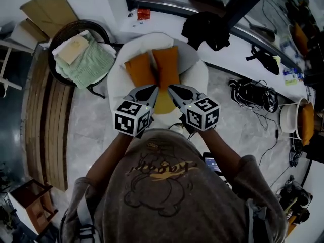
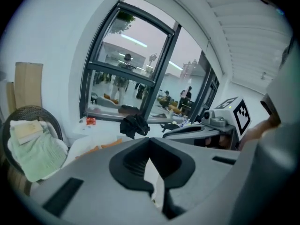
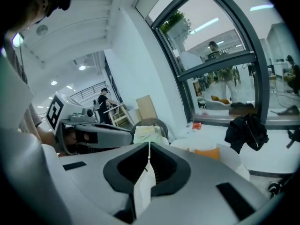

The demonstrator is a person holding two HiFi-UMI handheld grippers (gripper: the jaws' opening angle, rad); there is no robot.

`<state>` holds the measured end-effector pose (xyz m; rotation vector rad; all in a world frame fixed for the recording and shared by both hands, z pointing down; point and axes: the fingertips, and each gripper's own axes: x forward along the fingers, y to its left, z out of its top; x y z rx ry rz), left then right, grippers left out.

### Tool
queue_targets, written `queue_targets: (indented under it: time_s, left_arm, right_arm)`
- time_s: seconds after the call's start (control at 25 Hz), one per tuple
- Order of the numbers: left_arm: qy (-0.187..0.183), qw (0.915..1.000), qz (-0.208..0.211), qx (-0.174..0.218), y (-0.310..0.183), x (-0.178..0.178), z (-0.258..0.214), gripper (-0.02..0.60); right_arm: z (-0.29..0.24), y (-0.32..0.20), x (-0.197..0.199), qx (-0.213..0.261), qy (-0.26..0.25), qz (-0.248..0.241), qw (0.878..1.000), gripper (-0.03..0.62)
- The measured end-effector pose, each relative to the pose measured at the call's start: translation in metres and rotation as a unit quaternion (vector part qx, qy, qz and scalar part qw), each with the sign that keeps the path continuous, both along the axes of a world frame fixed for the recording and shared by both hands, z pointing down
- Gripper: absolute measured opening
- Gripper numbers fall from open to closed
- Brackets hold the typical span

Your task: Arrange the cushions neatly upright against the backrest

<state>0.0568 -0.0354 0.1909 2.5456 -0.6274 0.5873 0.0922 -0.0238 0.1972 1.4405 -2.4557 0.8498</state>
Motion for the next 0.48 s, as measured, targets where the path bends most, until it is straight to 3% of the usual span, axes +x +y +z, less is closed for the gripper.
queue_targets:
  time_s: [0.2, 0.48]
  left_arm:
    - [0.047, 0.9973, 0.018, 0.054, 0.007, -0.004, -0.053, 0.005]
    - [0.072, 0.9905, 0.035, 0.112, 0.002, 0.003, -0.085, 0.006]
  right_arm:
    - [-0.052, 0.018, -0.005, 0.06, -0.004, -0.002, 0.998, 0.026]
    - [-0.091, 0.019, -0.01, 0.133, 0.039, -0.002, 0.99, 0.026]
